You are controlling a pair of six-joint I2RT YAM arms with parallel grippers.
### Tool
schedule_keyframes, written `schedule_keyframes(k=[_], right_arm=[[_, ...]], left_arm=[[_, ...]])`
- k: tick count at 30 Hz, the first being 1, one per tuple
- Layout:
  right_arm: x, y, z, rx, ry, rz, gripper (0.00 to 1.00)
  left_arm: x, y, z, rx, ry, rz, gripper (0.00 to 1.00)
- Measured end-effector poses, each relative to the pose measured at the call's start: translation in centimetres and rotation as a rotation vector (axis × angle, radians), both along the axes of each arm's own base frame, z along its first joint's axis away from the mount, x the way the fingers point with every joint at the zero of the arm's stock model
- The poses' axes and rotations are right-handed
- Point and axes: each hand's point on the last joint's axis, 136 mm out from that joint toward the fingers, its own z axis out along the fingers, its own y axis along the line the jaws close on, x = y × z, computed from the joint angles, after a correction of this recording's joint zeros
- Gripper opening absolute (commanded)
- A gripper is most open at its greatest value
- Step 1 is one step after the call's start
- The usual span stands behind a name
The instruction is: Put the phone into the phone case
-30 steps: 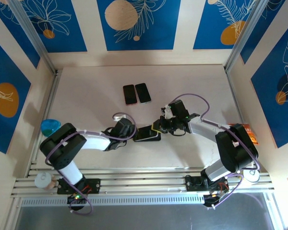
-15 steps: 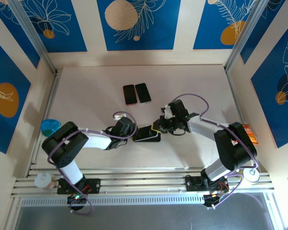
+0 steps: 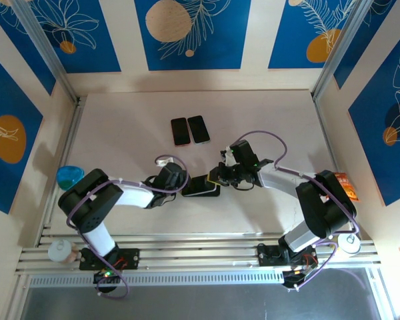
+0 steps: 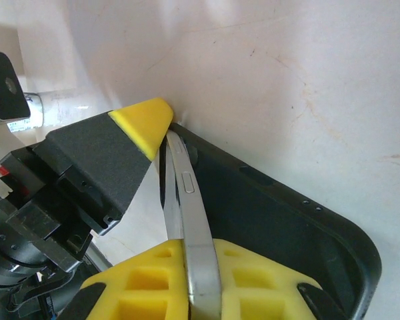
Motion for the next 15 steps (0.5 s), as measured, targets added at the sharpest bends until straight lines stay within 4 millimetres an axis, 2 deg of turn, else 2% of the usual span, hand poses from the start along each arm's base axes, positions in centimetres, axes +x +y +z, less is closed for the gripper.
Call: schedule_keyframes(k=[6,13,15], right_arm=[[0.0,0.4,-0.2,0.004,-0.007,0.008,0.02],[-0.3,0.8,-0.3,-0.001,-0.013,0.021,0.16],[-0.4,0.7,-0.6,-0.019,-0.009,0.019,0.17]], left_arm=[[-0.1,0.6,0.0,0.006,-0.009,0.015,0.26],[-0.5,1.3,0.1,0.009,-0.012,0.022,0.26],[-0.7,1.4,0.1,0.009,-0.012,0.021,0.26]])
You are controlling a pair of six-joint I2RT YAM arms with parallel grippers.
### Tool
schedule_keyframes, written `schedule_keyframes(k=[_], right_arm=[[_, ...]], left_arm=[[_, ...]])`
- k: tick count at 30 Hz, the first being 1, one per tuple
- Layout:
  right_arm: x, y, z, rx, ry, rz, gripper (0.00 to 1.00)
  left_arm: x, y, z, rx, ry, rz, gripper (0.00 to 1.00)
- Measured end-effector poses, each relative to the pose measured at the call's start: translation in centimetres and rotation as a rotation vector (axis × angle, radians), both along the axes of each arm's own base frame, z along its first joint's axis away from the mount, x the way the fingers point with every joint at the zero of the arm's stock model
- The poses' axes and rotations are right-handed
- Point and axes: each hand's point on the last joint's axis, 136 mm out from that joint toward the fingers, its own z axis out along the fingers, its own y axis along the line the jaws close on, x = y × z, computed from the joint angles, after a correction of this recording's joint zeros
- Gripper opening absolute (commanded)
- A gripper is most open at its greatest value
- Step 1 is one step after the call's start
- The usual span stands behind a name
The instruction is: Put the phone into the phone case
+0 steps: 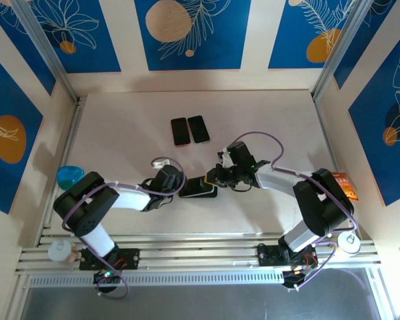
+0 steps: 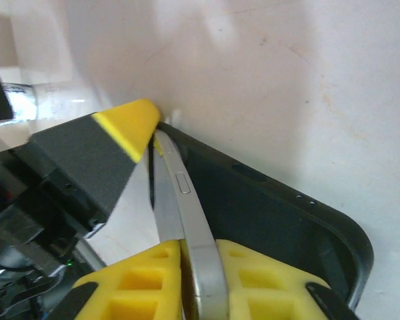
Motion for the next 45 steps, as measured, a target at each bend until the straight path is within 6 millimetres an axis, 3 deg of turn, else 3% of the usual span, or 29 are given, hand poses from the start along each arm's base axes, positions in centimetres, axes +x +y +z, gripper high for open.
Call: schedule_keyframes(k=[5,13,19,33,40,45], right_arm=[[-0.3,-0.4,-1.1,-0.038,0.023,-0.005,0.23],[-1.1,-1.4,-3.2,-0.147,0.075,-0.009,0.42],[-1.0,-1.3,-2.8,-0.190,0.077,-0.001,0.58],[-0.9,-1.2,-2.3,-0.255,0.127,-0.001,0.69],[-1.0,-1.2,-2.3,-0.271,0.146,-0.006,0.70],[-1.0,-1.2,-2.3,-0.277,0.153,-0.013,0.70]], left_arm=[[-0.3,0.1,0.2,-0.006,-0.001,-0.004,0.26],[-0.7,-0.5,1.0,-0.038,-0.003,-0.028,0.26],[-1.1,-1.1,1.2,-0.063,0.004,-0.047,0.26],[-1.8,-0.6,1.6,-0.077,-0.005,-0.055,0.26],[-2.5,0.2,2.7,-0.047,-0.012,-0.069,0.28],[-3.1,1.0,2.0,0.014,0.011,-0.082,0.30]])
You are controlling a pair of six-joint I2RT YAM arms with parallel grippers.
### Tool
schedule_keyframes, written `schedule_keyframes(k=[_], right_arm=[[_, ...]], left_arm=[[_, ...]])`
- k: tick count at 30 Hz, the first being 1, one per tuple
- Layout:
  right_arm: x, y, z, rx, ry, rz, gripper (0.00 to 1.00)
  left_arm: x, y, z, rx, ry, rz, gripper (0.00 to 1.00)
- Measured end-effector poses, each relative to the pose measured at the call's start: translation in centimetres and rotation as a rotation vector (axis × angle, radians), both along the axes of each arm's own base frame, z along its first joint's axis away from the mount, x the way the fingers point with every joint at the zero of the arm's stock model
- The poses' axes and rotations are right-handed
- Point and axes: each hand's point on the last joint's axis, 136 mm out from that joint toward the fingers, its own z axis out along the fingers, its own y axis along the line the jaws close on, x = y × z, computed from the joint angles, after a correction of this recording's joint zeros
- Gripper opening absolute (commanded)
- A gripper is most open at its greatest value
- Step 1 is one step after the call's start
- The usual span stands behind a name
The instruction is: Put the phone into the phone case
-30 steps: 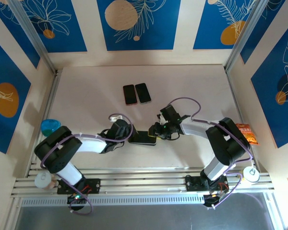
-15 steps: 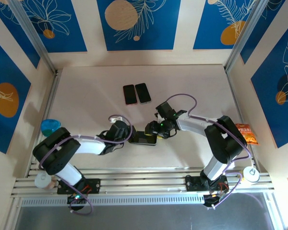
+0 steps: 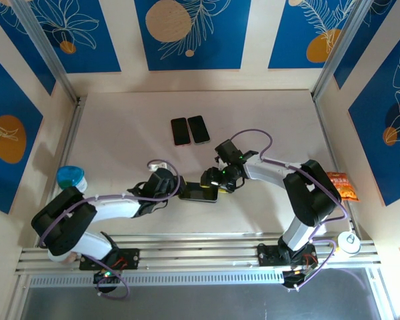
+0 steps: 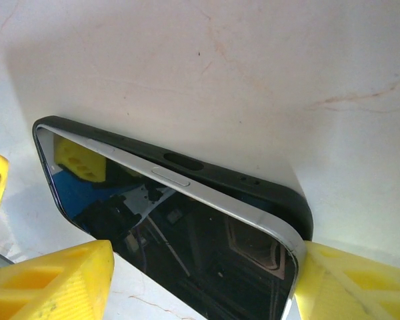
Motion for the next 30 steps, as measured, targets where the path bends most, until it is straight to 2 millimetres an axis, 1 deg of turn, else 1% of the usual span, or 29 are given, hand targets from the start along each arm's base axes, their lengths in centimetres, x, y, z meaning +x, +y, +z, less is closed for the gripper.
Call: schedule_keyframes(k=[6,9,14,30], right_arm=[[0.0,0.0,0.0,-0.012,0.017,-0.015,0.70],[0.1,0.1,-0.1,-0.024,0.020,-0.019,0.71],[0.1,0.1,-0.1,-0.046,0.028,-0.026,0.71],[0.2,0.2,-0.2,-0.126,0.071,-0.064,0.74]], left_arm=[[-0.6,0.3,-2.5,0.063,0.055,-0.022,0.38],[-0.4,-0.1,-2.3,0.055,0.052,-0.026,0.41],[-0.4,-0.2,-2.2,0.050,0.051,-0.030,0.42],[-0.3,-0.9,-2.2,0.046,0.041,-0.038,0.43]])
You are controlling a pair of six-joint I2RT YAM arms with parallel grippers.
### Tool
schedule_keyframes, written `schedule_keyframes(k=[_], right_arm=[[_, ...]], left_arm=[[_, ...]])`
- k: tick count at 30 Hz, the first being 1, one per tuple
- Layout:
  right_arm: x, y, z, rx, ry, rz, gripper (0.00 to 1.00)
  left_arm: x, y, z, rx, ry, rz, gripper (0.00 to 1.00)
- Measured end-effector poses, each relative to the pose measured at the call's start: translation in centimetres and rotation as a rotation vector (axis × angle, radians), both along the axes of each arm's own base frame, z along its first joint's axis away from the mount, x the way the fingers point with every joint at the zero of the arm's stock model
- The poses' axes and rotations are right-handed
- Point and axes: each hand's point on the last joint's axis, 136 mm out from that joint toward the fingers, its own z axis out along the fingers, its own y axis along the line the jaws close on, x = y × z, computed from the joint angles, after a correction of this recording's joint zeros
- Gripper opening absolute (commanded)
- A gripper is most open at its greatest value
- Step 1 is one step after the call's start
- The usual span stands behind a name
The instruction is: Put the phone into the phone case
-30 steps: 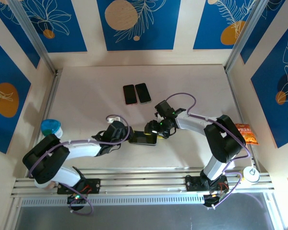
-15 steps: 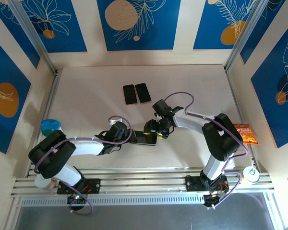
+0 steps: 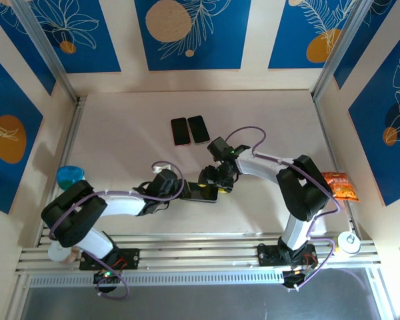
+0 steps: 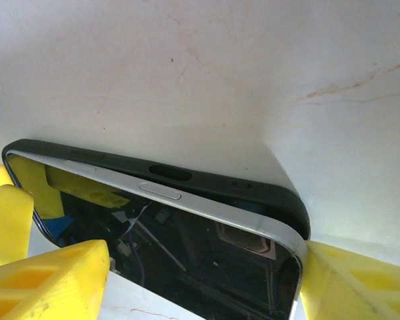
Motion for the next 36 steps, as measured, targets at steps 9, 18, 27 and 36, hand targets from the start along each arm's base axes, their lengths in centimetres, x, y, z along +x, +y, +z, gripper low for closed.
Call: schedule_keyframes(k=[9,18,27,36], right_arm=[[-0.2,0.2,0.0,-0.037,0.012,-0.015,0.76],[0.1,0.0,0.0,-0.023,0.030,-0.029,0.78],[1.5,-2.2,0.2,-0.003,0.047,-0.056,0.82],[2.1,-2.5,0.5,0.035,0.047,-0.044,0.83]], left_arm=[[0.1,-0.5,0.1,0.002,-0.017,0.006,0.43],[0.4,-0.9,0.0,0.020,-0.002,0.004,0.43],[0.7,-1.0,-0.3,0.060,-0.006,0.043,0.43],[0.8,-1.2,-0.2,0.092,-0.012,0.059,0.43]])
